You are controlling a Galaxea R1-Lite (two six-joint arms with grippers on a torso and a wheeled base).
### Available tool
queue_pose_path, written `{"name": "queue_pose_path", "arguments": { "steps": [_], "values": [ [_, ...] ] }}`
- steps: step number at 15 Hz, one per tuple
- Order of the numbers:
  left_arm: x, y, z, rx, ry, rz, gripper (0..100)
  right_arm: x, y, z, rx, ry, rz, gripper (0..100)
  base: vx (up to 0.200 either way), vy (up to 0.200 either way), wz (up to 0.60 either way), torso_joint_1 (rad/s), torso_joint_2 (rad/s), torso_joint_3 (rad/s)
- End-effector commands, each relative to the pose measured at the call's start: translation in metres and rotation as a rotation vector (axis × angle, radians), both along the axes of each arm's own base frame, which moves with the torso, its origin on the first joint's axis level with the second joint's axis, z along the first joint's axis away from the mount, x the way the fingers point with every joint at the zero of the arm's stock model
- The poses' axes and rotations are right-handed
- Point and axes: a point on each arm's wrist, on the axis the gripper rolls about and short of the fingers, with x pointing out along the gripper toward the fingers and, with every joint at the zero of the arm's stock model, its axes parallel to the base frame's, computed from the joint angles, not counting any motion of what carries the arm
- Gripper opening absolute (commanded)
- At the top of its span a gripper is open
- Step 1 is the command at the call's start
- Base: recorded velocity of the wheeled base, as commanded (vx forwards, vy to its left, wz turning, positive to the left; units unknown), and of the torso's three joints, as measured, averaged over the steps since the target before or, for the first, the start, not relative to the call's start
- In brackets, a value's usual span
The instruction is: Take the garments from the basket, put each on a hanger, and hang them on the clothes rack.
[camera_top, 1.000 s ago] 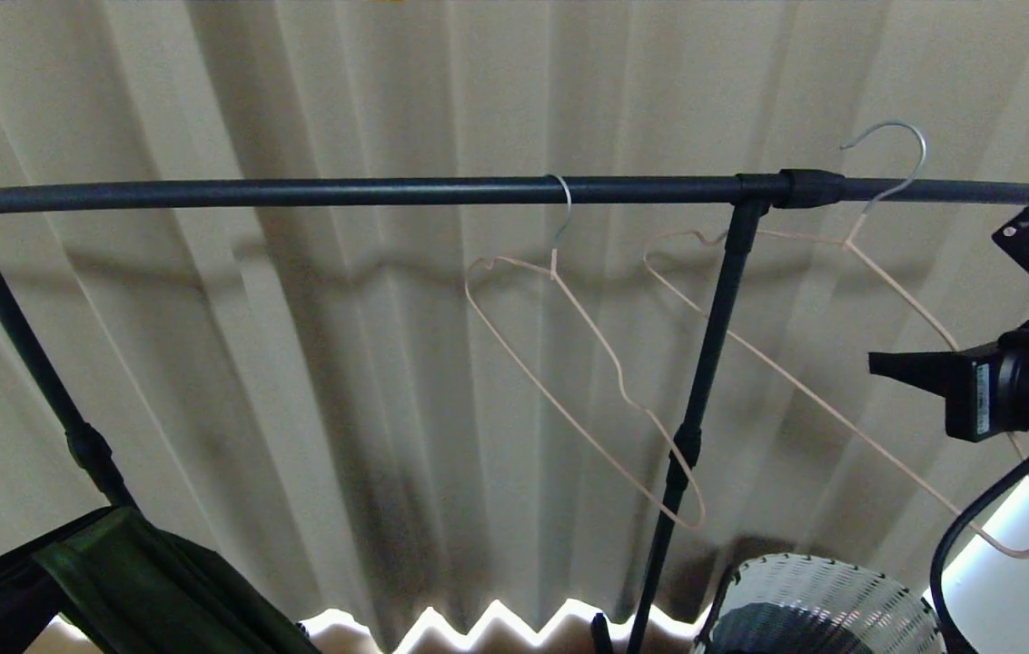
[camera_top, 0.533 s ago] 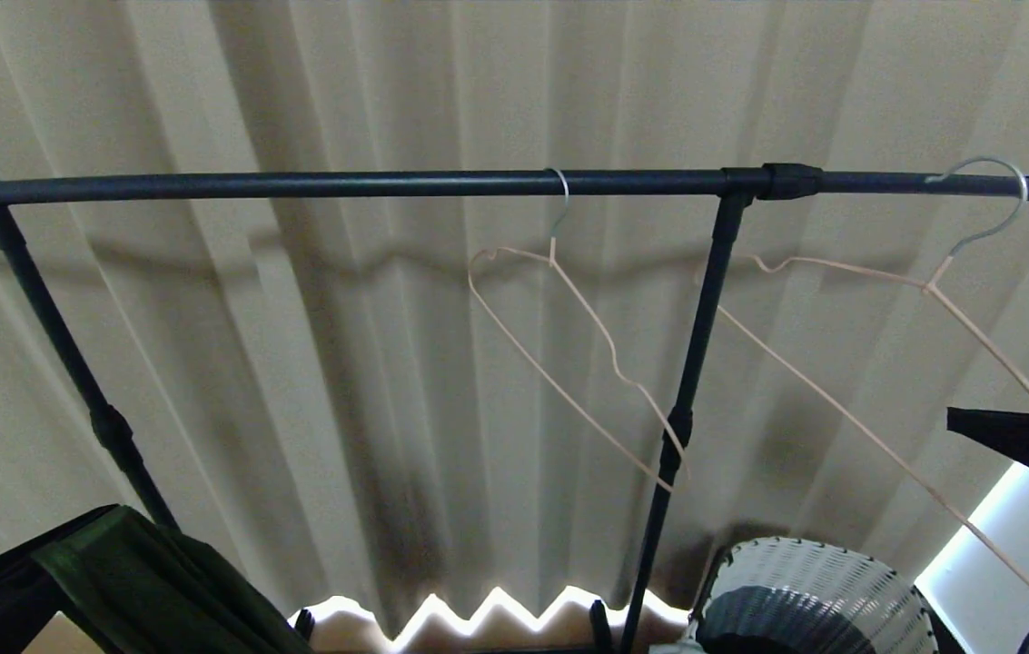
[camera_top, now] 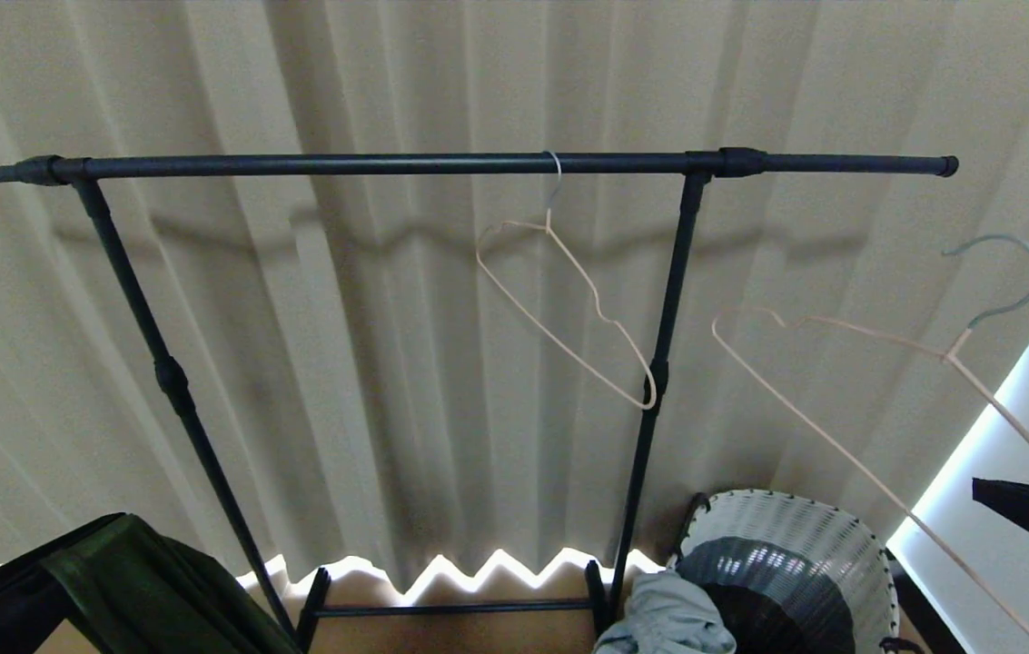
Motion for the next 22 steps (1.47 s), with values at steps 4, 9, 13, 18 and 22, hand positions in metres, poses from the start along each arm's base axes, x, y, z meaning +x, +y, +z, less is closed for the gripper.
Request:
{"name": "queue_pose_path", "arguments": {
  "steps": [4, 9, 13, 18, 22],
  "values": [
    [0.002, -0.001, -0.001, -0.014, 0.018, -0.001, 0, -0.021, -0.003, -0.027, 0.005, 0.047, 0.003, 0, 0.0, 0.0, 0.0, 0.0, 0.0, 0.0],
    [0.01, -0.004, -0.006, 0.004, 0.07, 0.003, 0, -0.04, -0.001, -0.037, 0.01, 0.005, 0.083, 0, 0.0, 0.08, 0.0, -0.001, 0.0, 0.001],
    [0.009, -0.004, -0.006, 0.004, 0.07, 0.003, 0, -0.041, -0.001, -0.038, 0.013, 0.008, 0.081, 0, 0.0, 0.2, 0.0, 0.01, 0.0, 0.005],
    [0.008, -0.004, -0.01, 0.014, 0.081, 0.003, 0, -0.046, -0.004, -0.034, 0.023, -0.028, 0.05, 0, 0.0, 0.2, 0.0, 0.0, 0.0, 0.003],
    [0.015, -0.004, -0.003, 0.071, 0.055, 0.018, 0, -0.043, -0.012, -0.029, 0.023, -0.044, -0.071, 0, 0.0, 0.2, 0.0, 0.0, 0.0, 0.005]
  ]
}}
